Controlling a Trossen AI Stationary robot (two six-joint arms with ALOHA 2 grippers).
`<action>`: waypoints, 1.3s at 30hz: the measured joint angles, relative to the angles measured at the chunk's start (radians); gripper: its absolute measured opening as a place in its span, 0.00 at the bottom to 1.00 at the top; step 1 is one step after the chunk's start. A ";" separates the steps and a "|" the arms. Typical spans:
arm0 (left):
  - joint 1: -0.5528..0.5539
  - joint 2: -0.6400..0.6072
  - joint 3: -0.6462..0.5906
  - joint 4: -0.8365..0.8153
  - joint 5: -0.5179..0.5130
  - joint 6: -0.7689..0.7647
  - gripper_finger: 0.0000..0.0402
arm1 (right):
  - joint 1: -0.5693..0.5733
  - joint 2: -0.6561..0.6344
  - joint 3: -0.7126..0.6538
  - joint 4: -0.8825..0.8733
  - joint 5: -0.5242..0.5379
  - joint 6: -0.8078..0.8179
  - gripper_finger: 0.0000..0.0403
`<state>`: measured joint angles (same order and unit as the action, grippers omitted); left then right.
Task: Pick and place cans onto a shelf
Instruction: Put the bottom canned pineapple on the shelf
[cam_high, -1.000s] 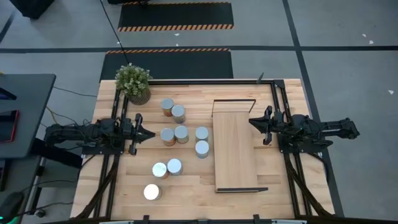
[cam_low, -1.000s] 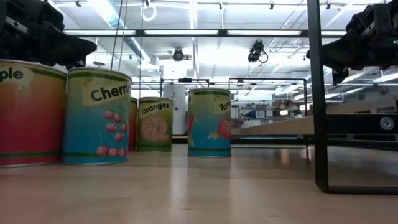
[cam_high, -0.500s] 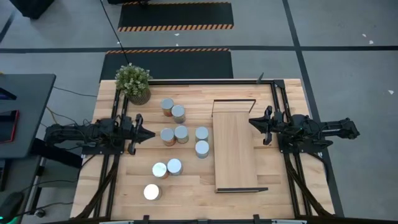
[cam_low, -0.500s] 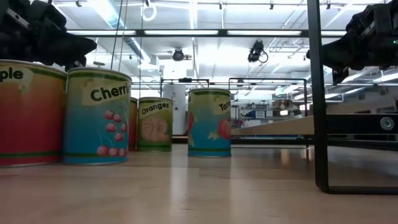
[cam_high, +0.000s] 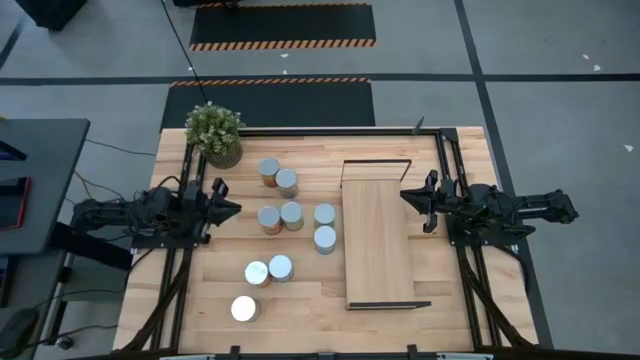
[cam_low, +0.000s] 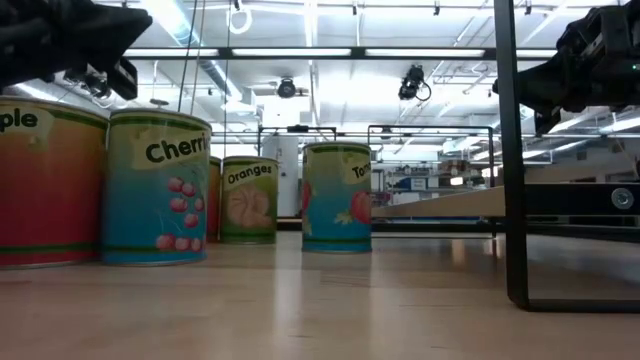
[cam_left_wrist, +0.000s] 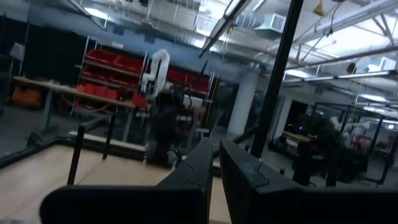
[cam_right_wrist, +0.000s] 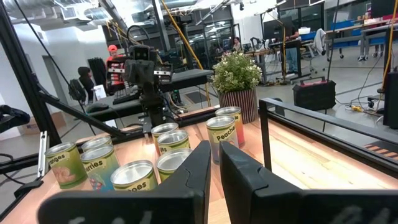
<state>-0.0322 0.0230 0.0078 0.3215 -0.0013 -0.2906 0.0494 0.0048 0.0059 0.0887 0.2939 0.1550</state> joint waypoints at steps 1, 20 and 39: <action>0.000 0.008 0.000 0.013 0.000 -0.015 0.09 | 0.000 0.000 0.000 0.000 0.000 0.000 0.10; -0.154 0.438 0.247 -0.138 0.002 0.010 0.35 | 0.000 0.000 0.000 0.000 0.000 0.000 0.10; -0.170 0.700 0.536 -0.825 -0.310 -0.037 0.79 | 0.000 0.000 0.000 0.014 0.000 0.004 0.10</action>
<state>-0.2018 0.7232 0.5437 -0.5036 -0.3117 -0.3280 0.0494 0.0046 0.0059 0.1026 0.2939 0.1593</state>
